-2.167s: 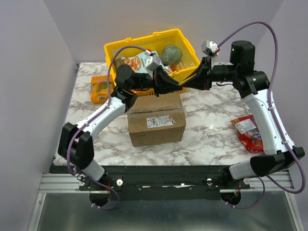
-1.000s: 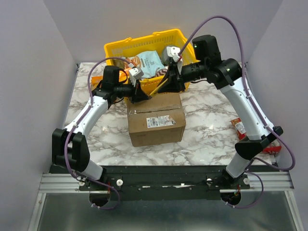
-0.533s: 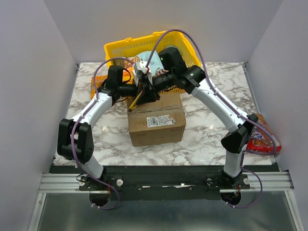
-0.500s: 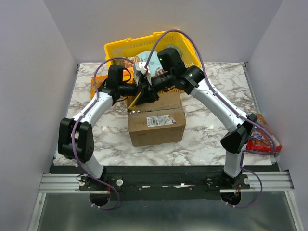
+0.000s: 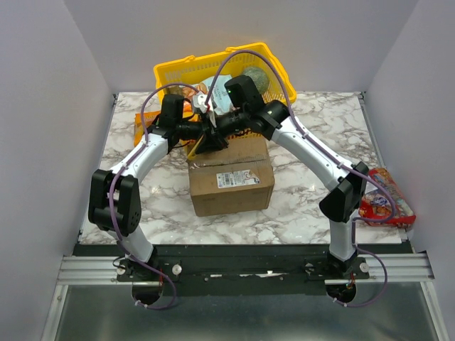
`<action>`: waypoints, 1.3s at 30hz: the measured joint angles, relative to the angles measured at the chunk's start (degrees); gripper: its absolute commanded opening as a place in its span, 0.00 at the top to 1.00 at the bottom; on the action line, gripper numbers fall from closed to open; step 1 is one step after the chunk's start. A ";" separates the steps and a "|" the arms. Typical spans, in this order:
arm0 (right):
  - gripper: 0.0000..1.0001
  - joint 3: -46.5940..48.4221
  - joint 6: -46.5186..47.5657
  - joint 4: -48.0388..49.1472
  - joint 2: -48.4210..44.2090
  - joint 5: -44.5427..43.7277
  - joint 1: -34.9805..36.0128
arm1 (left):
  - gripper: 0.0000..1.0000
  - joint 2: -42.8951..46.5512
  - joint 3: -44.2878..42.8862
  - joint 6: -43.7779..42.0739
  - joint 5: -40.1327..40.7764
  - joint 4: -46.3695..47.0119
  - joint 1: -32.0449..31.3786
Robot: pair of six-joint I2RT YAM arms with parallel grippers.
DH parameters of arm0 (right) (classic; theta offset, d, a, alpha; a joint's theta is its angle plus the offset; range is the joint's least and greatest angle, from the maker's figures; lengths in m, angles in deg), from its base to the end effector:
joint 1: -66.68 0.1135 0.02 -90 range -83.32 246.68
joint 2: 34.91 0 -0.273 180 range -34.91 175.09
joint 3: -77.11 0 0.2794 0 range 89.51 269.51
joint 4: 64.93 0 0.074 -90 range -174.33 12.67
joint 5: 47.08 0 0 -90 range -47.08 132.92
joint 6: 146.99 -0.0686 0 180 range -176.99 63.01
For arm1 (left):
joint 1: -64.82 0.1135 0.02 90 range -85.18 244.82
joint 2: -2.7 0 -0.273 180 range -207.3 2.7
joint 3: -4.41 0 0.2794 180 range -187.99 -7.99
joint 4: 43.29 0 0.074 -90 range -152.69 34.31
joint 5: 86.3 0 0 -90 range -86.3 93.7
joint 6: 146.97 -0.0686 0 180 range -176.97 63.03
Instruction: Unpack the express box
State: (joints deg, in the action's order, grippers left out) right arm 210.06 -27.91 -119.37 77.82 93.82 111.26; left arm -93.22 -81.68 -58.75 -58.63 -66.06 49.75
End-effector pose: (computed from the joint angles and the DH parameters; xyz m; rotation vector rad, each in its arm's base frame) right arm 0.3078 0.3781 0.3959 -1.6423 1.3315 1.1131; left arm 0.3826 -0.1659 0.2803 0.9191 1.8239 -1.2876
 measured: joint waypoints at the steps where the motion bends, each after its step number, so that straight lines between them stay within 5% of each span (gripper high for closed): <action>1: 1.00 -0.22 0.22 -0.02 0.20 -0.26 0.00 | 1.00 0.00 0.00 0.11 -0.02 0.00 0.00; 39: 0.99 -5.99 0.37 1.92 0.00 -5.84 0.66 | 1.00 -0.76 0.13 3.48 -0.09 3.87 -0.04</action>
State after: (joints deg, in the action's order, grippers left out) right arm 204.08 -27.54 -117.45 77.82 87.98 111.91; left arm -93.99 -81.55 -55.28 -58.72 -62.19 49.71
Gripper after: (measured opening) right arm 0.241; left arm 0.007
